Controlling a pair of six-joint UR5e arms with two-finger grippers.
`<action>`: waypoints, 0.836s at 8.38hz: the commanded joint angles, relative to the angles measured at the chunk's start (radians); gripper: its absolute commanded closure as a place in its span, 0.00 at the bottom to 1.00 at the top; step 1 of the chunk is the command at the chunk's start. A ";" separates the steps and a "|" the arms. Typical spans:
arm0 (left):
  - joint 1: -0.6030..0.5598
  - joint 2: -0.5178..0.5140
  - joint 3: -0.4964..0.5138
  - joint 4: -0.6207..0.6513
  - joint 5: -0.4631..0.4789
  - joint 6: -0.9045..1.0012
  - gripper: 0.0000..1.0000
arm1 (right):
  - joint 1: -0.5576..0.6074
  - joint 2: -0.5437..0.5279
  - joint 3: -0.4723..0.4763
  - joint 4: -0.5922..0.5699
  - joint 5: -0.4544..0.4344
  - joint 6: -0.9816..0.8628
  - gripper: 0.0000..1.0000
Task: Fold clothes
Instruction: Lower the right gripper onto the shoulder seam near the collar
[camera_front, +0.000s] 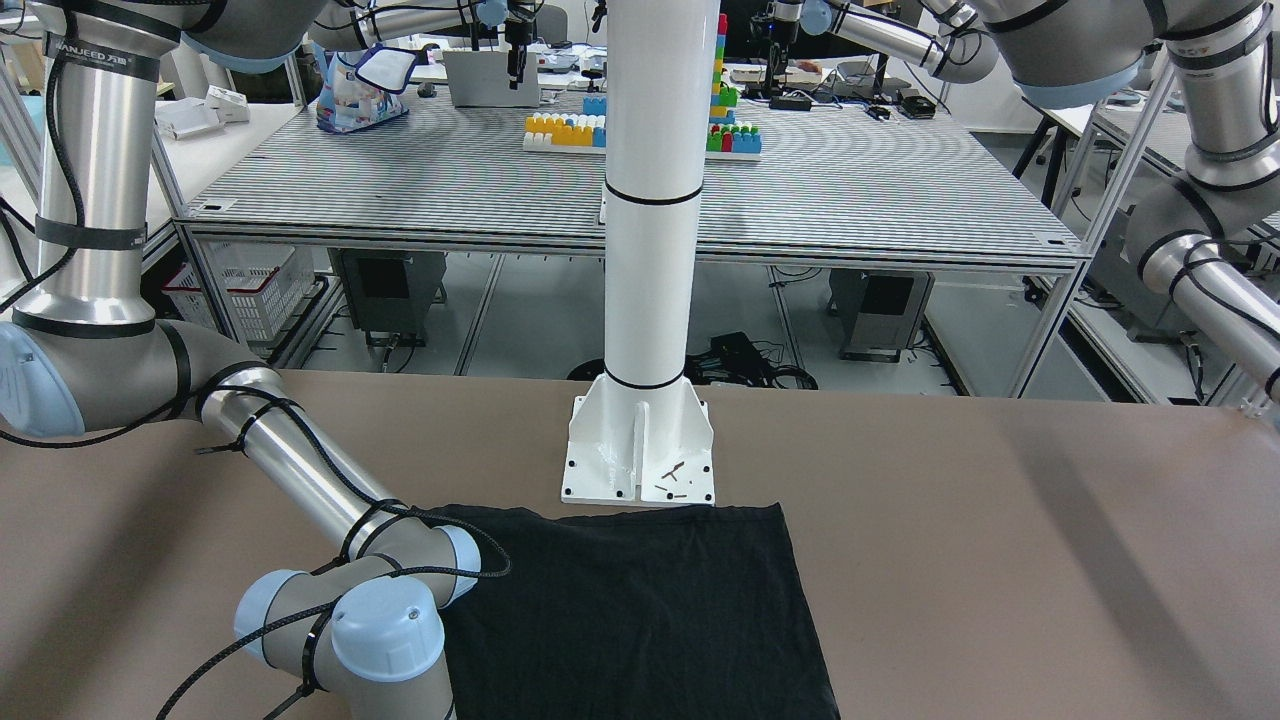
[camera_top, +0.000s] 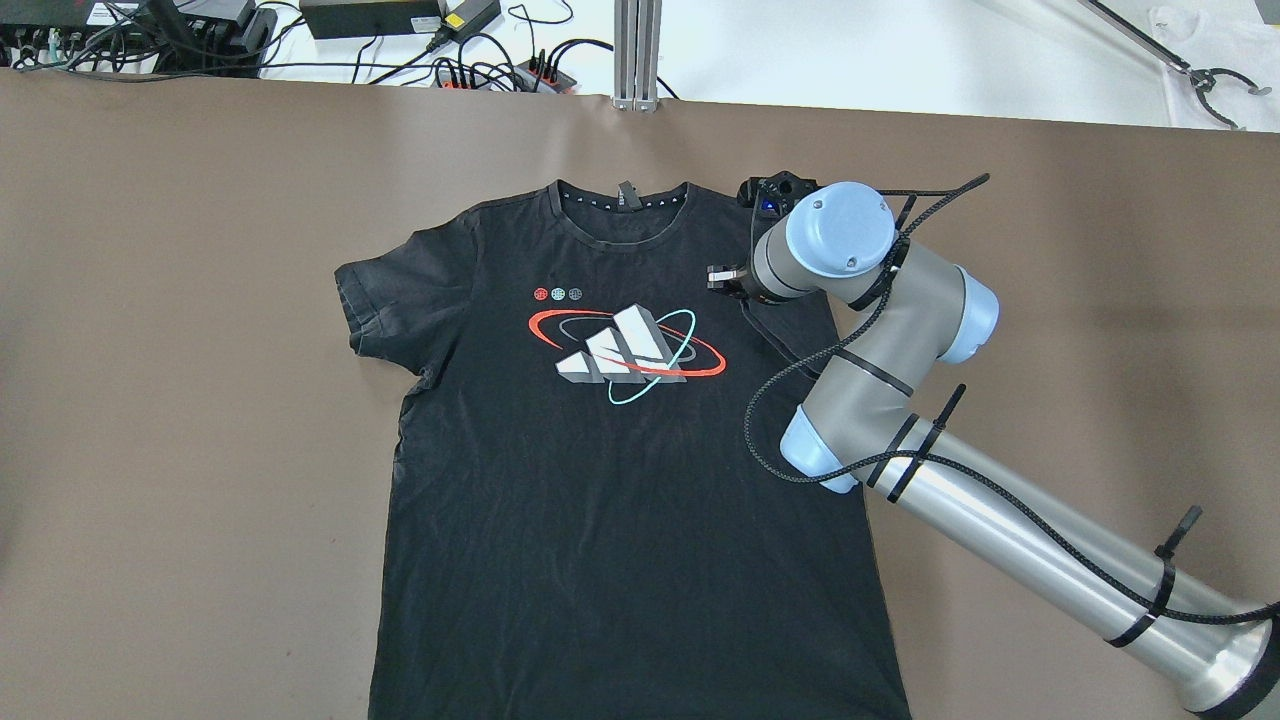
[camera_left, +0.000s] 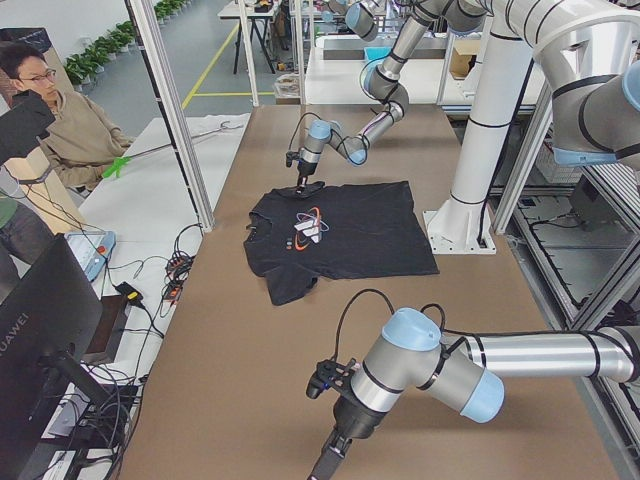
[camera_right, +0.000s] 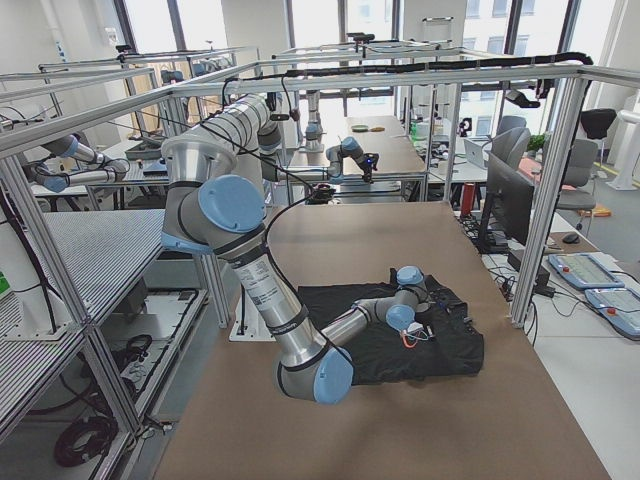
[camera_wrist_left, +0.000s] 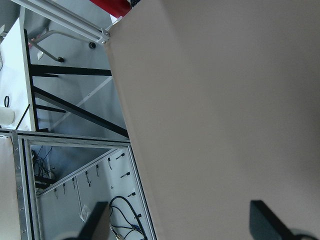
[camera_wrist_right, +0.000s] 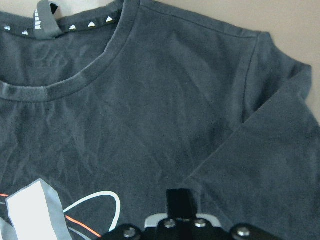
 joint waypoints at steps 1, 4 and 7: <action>0.030 -0.107 0.084 0.005 -0.101 -0.019 0.00 | -0.006 0.002 -0.009 0.000 -0.010 0.000 1.00; 0.230 -0.295 0.157 -0.001 -0.210 -0.325 0.00 | -0.014 0.002 -0.014 0.000 -0.042 0.000 0.05; 0.448 -0.458 0.233 -0.003 -0.210 -0.631 0.00 | -0.015 -0.059 0.098 -0.001 -0.038 0.028 0.05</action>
